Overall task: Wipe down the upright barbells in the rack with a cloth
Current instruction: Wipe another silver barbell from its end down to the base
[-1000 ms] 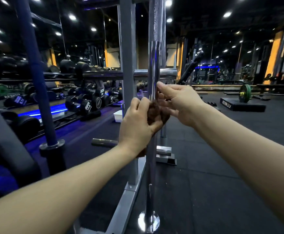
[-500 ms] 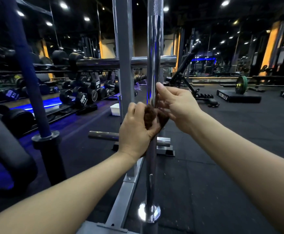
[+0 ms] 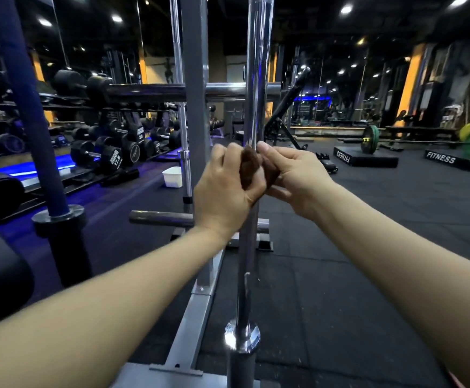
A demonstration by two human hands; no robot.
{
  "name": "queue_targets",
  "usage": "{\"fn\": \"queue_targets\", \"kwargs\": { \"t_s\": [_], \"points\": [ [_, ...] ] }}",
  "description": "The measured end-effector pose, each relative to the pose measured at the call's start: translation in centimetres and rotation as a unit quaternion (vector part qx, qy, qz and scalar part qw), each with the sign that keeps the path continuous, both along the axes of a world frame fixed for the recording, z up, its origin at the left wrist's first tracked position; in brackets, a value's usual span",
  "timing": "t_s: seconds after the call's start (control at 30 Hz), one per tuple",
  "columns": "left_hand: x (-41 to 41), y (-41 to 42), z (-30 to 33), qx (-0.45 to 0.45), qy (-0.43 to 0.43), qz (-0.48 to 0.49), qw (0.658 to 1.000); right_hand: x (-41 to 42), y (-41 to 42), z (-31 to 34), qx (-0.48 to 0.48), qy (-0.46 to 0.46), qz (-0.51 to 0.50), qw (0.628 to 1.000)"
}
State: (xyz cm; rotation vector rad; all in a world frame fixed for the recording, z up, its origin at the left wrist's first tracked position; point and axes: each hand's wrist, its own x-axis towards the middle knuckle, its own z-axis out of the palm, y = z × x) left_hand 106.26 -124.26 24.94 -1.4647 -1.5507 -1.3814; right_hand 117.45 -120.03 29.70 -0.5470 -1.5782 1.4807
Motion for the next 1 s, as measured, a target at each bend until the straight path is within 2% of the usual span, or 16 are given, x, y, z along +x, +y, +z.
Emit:
{"fn": "queue_targets", "kwargs": {
  "t_s": [0.17,0.27,0.33,0.43,0.5,0.63,0.7,0.8,0.9,1.0],
  "points": [
    [0.1,-0.2,-7.9,-0.073,0.015,-0.006,0.997,-0.1,0.5,-2.0,-0.013,-0.008,-0.008,1.000],
    [-0.7,-0.7,-7.9,-0.092,0.021,-0.002,0.996,0.0,0.2,-2.2,-0.008,-0.020,-0.016,1.000],
    [-0.3,-0.8,-5.8,-0.064,0.013,-0.005,0.998,0.0,0.0,-1.6,0.006,-0.027,-0.016,1.000],
    [0.1,0.4,-2.0,0.035,-0.054,-0.021,0.998,-0.1,0.3,-1.0,0.010,-0.019,-0.004,1.000],
    [0.2,1.1,-2.6,0.056,-0.056,-0.018,0.997,-0.2,0.7,-1.2,0.006,-0.022,0.002,1.000],
    [0.3,0.3,-9.9,-0.046,-0.022,-0.009,0.999,-0.2,0.9,-2.2,-0.020,-0.006,0.000,1.000],
    [-0.2,-0.1,-11.3,-0.079,-0.030,-0.008,0.996,-0.3,0.8,-2.5,-0.016,-0.001,0.001,1.000],
    [-0.5,-0.6,-9.5,-0.073,-0.003,-0.007,0.997,-0.3,0.8,-2.5,-0.005,-0.020,-0.010,1.000],
    [0.2,0.3,-4.1,0.020,-0.072,-0.016,0.997,-0.2,1.0,-2.1,-0.012,-0.024,-0.006,1.000],
    [0.7,1.6,-2.0,0.064,-0.066,0.004,0.996,-0.1,1.5,-1.7,-0.026,-0.014,-0.004,1.000]
  ]
}}
